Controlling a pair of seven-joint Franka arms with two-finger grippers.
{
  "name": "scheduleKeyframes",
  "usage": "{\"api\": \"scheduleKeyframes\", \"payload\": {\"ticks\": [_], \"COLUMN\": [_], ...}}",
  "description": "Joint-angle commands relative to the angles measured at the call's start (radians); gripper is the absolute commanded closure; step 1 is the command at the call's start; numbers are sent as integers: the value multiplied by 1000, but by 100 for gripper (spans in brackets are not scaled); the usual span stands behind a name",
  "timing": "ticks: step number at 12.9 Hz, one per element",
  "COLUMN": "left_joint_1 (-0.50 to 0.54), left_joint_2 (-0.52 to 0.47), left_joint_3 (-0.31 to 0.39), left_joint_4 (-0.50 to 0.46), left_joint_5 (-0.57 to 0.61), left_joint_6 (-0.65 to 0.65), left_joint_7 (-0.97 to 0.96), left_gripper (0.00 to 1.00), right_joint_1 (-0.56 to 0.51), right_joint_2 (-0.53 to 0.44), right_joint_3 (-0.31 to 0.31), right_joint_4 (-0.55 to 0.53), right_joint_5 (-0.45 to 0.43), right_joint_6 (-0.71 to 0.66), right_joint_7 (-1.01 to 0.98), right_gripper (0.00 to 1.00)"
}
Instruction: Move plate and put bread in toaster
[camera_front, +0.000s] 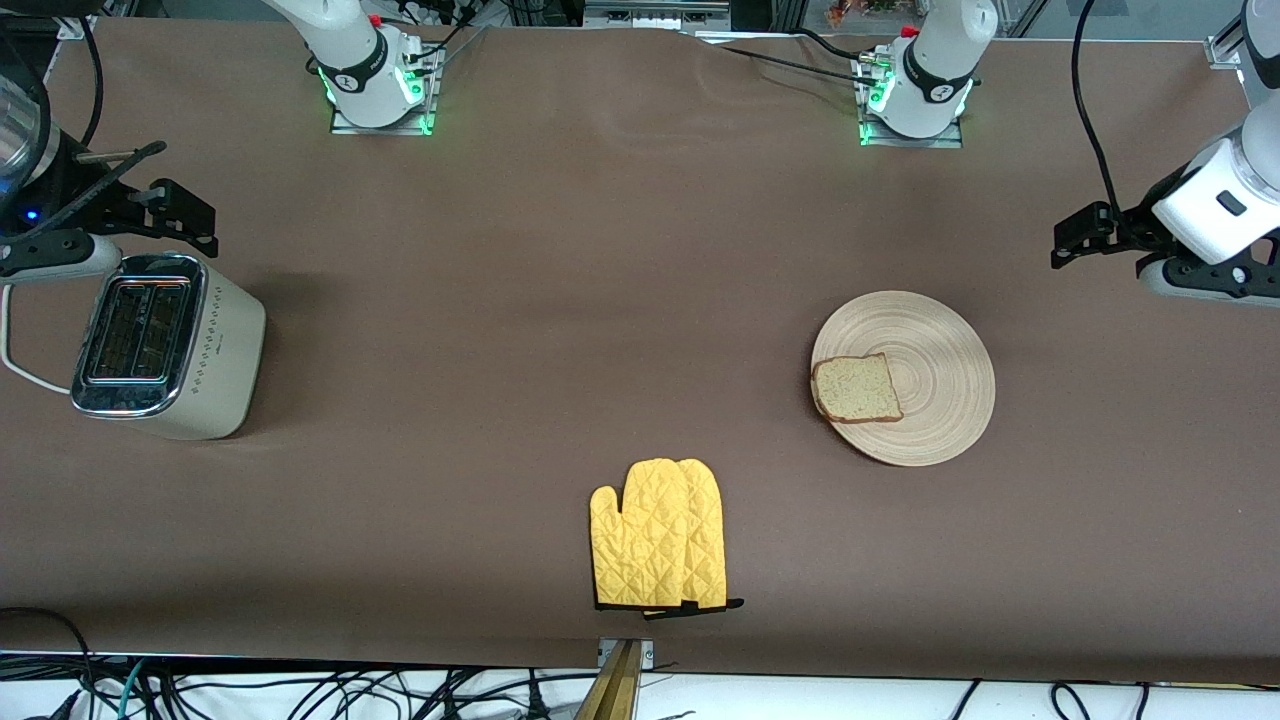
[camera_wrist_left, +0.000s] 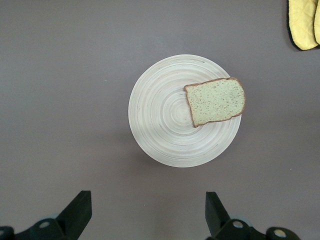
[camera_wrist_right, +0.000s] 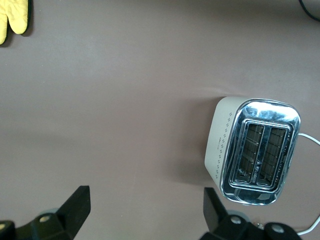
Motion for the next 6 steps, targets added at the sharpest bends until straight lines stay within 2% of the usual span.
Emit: {"api": "scheduleKeyframes", "payload": {"ticks": [1, 4, 6], "left_joint_1": [38, 89, 112], "left_joint_2": [28, 62, 69], "left_joint_3": [3, 2, 3], "left_joint_4": [26, 31, 29], "left_joint_5": [-27, -114, -155], "left_joint_6": [-18, -19, -33], "left_joint_7": [3, 9, 104], "left_gripper": [0, 0, 0], "right_joint_1": [-4, -4, -4], "right_joint_2": [-5, -5, -5], "right_joint_3": [1, 1, 1], "right_joint_4": [13, 13, 13], "right_joint_5": [12, 12, 12], "right_joint_6": [-16, -16, -15], "right_joint_7": [-6, -6, -3], "right_gripper": [0, 0, 0]}}
